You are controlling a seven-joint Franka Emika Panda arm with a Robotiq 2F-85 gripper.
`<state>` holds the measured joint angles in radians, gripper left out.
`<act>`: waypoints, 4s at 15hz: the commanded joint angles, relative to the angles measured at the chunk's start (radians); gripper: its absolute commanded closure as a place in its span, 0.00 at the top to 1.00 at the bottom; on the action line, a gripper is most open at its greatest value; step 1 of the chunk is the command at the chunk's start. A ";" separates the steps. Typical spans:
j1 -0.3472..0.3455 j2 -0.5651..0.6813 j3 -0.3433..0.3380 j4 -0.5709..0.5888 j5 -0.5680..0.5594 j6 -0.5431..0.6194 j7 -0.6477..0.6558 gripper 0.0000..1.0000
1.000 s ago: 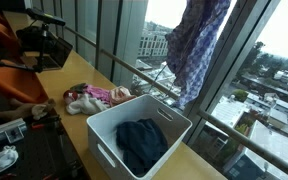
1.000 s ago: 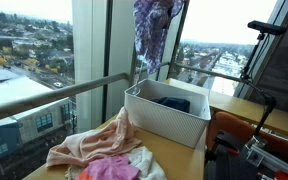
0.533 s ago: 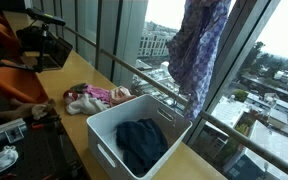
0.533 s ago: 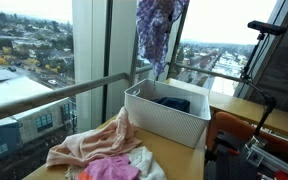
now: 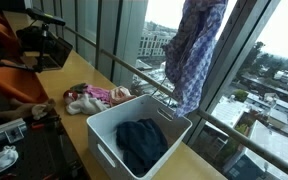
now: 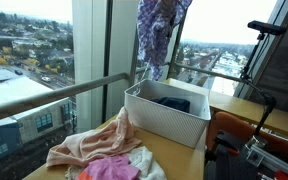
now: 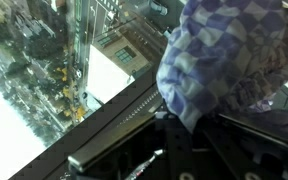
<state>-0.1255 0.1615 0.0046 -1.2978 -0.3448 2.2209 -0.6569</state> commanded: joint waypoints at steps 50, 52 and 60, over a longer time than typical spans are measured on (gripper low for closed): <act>0.150 -0.233 -0.009 -0.909 0.109 0.228 0.079 1.00; 0.187 -0.217 0.022 -0.931 0.138 0.236 0.078 1.00; 0.307 -0.024 0.164 -0.935 0.113 0.343 0.179 1.00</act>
<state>0.1569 0.0582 0.1313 -2.2605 -0.2125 2.5161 -0.5210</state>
